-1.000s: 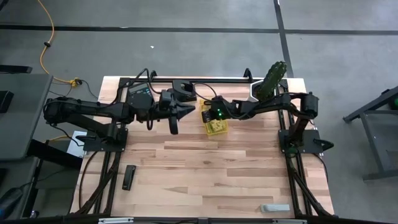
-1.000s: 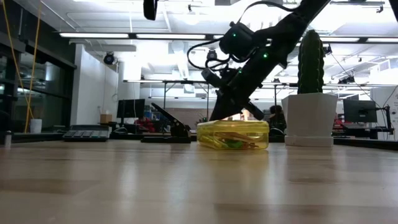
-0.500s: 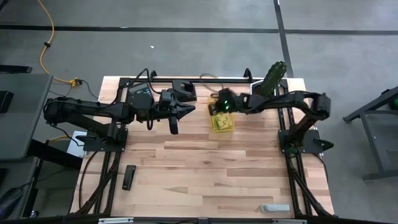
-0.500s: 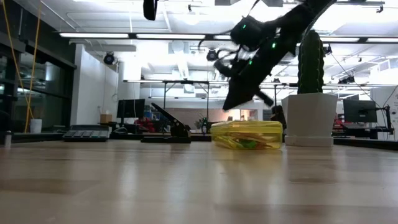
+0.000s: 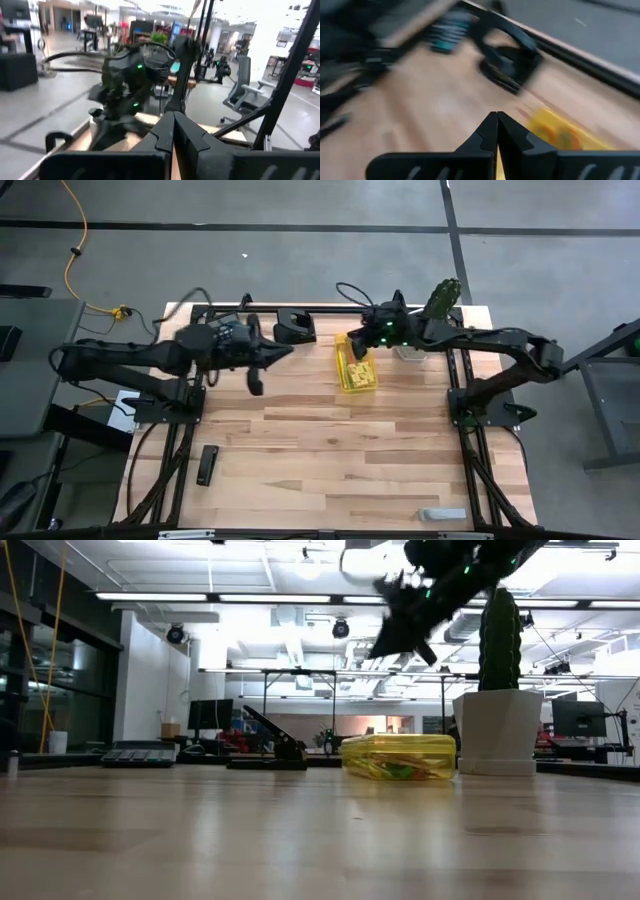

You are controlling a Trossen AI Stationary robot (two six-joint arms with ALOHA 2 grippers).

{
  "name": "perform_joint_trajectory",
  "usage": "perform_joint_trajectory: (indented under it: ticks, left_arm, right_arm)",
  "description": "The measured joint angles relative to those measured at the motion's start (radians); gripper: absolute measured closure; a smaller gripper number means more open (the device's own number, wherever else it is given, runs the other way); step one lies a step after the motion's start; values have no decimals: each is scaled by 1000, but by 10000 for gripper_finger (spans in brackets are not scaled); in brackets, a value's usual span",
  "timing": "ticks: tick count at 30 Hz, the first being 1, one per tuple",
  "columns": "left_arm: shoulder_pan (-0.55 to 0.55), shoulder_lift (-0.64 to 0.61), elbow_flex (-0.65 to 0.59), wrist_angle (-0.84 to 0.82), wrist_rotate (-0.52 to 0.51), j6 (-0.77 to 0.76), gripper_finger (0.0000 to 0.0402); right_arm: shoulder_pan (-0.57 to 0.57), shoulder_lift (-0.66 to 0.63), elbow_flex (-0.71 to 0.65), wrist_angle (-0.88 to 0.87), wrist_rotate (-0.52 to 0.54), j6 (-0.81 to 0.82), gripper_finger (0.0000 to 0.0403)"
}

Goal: Pack school essentials
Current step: Return to Home Position

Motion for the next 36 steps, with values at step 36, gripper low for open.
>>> perform_joint_trajectory:
  ticks: [36]
  left_arm:
    - [-112, -318, -285, -20, -39, -55, 401]
  right_arm:
    - [353, -429, 2, 117, -143, -235, 403]
